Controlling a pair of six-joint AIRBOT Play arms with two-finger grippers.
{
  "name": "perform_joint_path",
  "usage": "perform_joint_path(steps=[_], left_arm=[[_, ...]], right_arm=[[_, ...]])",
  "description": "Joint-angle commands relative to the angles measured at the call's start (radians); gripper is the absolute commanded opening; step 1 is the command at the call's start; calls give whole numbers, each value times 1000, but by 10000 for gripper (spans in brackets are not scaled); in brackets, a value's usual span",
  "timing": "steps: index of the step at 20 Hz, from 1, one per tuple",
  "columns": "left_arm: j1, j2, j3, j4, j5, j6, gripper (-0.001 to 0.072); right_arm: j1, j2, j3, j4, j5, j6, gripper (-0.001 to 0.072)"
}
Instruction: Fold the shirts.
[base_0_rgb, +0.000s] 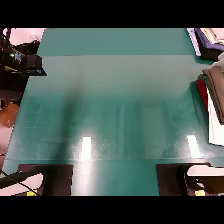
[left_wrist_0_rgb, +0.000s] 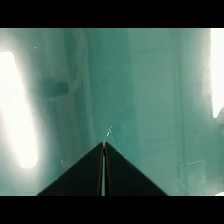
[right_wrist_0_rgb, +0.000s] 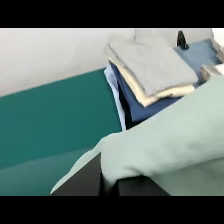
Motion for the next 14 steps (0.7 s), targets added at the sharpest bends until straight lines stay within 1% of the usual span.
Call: perform_joint_path(steps=[1,5,7,8,11,12,14], left_arm=[[0,0,0,-1,10,21,26],[0,0,0,-2,10,53,26],[0,0,0,-6,6,74,26],[0,0,0,-7,6,74,26],[0,0,0,-8,7,74,26],[0,0,0,-8,7,74,26],[0,0,0,-8,10,74,27]], right_arm=[[-47,22,-8,-96,249,112,15],[-79,27,-91,-394,548,298,16],[-91,37,-149,-527,653,362,17],[-98,49,-185,-560,677,372,17],[-102,107,-305,-630,685,378,22],[-102,122,-335,-653,684,378,91],[-112,143,-383,-646,674,378,720]])
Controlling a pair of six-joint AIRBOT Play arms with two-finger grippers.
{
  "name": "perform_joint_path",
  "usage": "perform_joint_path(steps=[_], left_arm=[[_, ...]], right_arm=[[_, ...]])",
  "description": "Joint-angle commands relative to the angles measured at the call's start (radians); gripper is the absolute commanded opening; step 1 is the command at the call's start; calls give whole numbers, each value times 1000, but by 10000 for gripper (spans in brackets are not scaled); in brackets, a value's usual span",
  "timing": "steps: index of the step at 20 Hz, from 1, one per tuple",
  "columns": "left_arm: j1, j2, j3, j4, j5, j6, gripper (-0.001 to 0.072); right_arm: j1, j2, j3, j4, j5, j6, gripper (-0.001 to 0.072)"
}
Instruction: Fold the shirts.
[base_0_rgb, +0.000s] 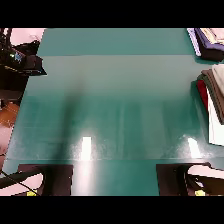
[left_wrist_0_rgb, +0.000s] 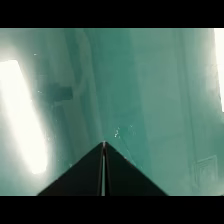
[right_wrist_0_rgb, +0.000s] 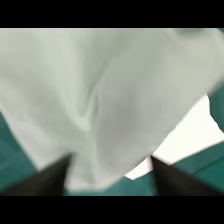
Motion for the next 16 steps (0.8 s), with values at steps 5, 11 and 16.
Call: perform_joint_path(steps=[5,11,16], left_arm=[[0,0,0,-4,-11,-3,27],[0,0,0,-4,79,-3,27],[0,0,0,-4,150,-3,26]], right_arm=[[15,104,-64,-47,-31,42,605],[196,234,-3,372,-158,49,264],[470,334,-3,378,-187,48,20]])
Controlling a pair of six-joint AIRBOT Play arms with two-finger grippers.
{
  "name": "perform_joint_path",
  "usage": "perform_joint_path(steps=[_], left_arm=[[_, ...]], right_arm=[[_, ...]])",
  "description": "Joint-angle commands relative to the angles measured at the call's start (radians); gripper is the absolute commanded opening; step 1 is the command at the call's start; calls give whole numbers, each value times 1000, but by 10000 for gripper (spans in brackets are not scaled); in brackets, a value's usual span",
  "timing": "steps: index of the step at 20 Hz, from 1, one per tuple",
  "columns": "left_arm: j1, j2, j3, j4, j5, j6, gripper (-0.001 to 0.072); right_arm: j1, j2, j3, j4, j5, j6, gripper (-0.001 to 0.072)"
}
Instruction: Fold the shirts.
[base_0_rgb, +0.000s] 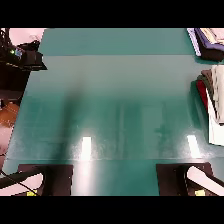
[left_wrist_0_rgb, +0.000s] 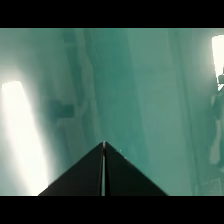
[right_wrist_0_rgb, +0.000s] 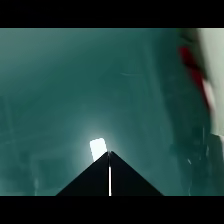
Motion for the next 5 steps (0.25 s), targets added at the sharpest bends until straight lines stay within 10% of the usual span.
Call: perform_joint_path(steps=[1,5], left_arm=[[0,0,0,0,58,-1,27],[0,0,0,0,79,-1,27]], right_arm=[[183,61,3,44,-32,0,20],[301,81,3,44,-34,0,20]])
